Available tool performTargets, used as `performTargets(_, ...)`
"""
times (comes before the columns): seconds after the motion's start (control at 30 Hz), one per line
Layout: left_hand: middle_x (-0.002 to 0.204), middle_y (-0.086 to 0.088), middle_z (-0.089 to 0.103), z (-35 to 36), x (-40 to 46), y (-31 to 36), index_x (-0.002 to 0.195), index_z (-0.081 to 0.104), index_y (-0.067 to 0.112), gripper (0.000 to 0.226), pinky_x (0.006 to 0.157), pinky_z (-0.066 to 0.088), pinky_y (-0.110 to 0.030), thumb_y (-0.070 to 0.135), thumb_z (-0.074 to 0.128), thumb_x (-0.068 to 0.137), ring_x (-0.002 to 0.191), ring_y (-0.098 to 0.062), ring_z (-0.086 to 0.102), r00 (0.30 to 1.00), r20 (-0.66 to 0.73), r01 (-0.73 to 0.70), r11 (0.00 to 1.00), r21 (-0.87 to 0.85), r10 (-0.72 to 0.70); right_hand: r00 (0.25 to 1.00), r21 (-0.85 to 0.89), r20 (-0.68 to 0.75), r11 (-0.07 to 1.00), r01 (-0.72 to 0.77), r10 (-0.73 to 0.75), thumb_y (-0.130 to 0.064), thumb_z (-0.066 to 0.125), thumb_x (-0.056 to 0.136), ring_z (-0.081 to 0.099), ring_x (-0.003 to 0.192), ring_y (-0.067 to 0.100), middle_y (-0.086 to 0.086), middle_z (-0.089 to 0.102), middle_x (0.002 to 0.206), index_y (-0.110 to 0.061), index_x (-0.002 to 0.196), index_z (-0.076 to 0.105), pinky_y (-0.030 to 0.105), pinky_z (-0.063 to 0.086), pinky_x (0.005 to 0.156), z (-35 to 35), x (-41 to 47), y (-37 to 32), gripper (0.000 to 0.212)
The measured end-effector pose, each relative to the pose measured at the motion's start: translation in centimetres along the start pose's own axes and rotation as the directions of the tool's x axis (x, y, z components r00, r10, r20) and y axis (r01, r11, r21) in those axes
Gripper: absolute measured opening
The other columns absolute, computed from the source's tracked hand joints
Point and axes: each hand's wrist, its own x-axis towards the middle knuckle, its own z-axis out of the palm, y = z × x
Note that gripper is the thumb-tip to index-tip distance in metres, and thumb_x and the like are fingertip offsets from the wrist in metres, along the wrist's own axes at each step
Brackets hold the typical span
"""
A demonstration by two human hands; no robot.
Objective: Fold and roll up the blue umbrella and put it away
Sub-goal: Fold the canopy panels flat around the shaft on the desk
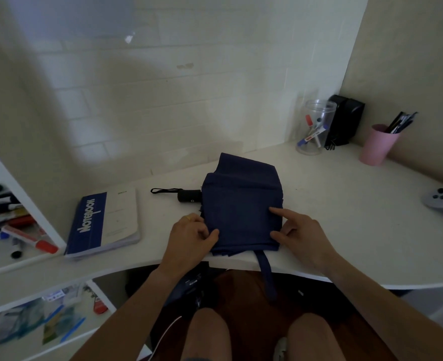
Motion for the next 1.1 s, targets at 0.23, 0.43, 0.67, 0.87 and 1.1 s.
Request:
performTargets(0.23,0.116,-0.002,0.047,-1.7,0.7,0.5,0.103,0.056,0.017,0.042,0.086,0.05,-0.029,0.029,0.082,0.072,0.106,-0.016,0.048,0.984,0.025,-0.181,0.972,0.153,0.179,0.996,-0.256,0.089,0.966,0.043,-0.021,-0.031,0.066,0.093,0.062,0.093,0.014,-0.012,0.068,0.084,-0.033,0.15,0.042,0.027,0.051,0.083,0.5,0.2,-0.4,0.062)
performTargets(0.43,0.151,-0.007,0.051,-0.3,3.9,4.8,0.136,0.061,0.018,0.036,0.121,0.032,-0.042,0.019,0.051,0.102,0.146,-0.022,0.039,0.878,0.222,-0.467,0.859,0.211,0.423,0.991,-0.385,0.132,0.921,0.052,-0.001,-0.038,0.06,0.094,0.059,0.105,0.02,-0.015,0.061,0.082,-0.035,0.154,0.034,0.034,0.052,0.087,0.5,0.8,-0.5,0.065)
performTargets(0.67,0.17,0.006,-0.004,2.1,2.0,1.8,0.161,0.004,0.036,0.064,0.127,0.009,-0.045,0.058,0.012,0.101,0.156,-0.015,-0.006,0.842,0.487,-0.465,0.771,0.435,0.233,0.996,-0.545,0.085,0.836,0.068,-0.026,-0.039,0.063,0.091,0.049,0.122,0.026,0.004,0.053,0.132,-0.029,0.146,0.046,0.037,0.048,0.095,-0.3,1.0,-2.6,0.059)
performTargets(0.87,0.17,0.003,-0.002,2.4,1.9,1.5,0.161,0.008,0.03,0.068,0.126,0.011,-0.048,0.059,0.006,0.099,0.157,-0.016,-0.006,0.835,0.491,-0.475,0.777,0.413,0.249,0.93,-0.458,0.238,0.812,0.362,-0.28,-0.048,0.015,0.101,0.007,0.155,0.017,0.0,0.01,0.168,-0.016,0.16,0.014,0.038,0.015,0.126,4.6,1.8,-3.9,0.067)
performTargets(1.1,0.168,0.013,-0.014,0.8,1.8,-0.5,0.16,-0.008,0.031,0.073,0.127,0.002,-0.04,0.068,0.011,0.1,0.153,-0.005,-0.015,0.813,0.539,-0.471,0.795,0.383,0.222,0.899,-0.569,0.403,0.721,0.395,-0.174,-0.057,0.01,0.102,-0.019,0.15,0.001,-0.015,-0.021,0.164,-0.032,0.158,-0.013,0.029,-0.007,0.125,3.0,2.3,0.6,0.065)
